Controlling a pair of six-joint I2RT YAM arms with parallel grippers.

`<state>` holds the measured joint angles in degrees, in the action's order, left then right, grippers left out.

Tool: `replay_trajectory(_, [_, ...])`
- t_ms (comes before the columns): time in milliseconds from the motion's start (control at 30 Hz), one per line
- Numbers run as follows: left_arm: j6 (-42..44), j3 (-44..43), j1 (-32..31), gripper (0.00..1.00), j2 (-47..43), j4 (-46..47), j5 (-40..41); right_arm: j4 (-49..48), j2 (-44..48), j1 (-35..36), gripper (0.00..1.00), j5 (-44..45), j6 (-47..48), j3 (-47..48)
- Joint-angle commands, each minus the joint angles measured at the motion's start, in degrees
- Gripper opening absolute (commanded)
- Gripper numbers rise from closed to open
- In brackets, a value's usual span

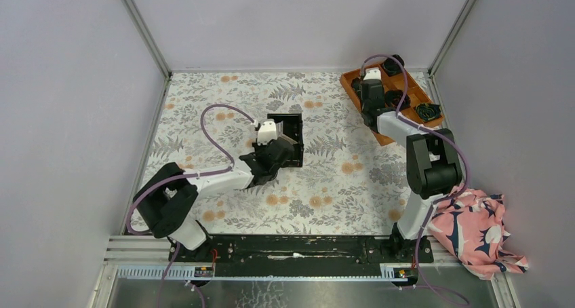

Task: Put the credit cards into the card holder
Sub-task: Pick up the card holder from the center of the board.

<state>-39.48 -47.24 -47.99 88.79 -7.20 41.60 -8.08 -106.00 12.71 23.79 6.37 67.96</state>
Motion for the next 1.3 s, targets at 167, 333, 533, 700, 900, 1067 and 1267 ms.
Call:
replay_trajectory(167, [2.1,-3.7,6.7,0.03,0.6,5.9,2.1,-0.3,9.8,1.5,0.0,6.1,1.1,1.8])
replay_trajectory(333, [3.5,-4.9,9.5,0.03,2.0,7.0,0.6,1.4,13.3,3.3,0.0,6.4,0.7,1.2])
replay_trajectory(533, [4.8,-6.3,13.1,0.03,3.3,8.2,-2.7,3.0,17.5,7.8,0.0,7.1,-0.9,-1.3])
replay_trajectory(700, [6.5,-9.5,15.0,0.03,5.4,7.7,-6.2,4.8,21.3,12.8,0.0,7.2,-3.8,-4.3])
replay_trajectory(900, [7.7,-13.2,16.2,0.03,8.7,7.1,-8.1,6.1,25.3,19.8,0.0,8.8,-6.8,-8.4])
replay_trajectory(1067, [8.3,-16.0,17.2,0.03,11.2,6.1,-8.5,7.0,28.5,26.2,0.0,10.0,-10.7,-12.2])
replay_trajectory(1267, [9.5,-19.7,19.3,0.03,14.4,4.5,-10.4,7.1,32.1,32.1,0.0,9.1,-15.5,-17.3])
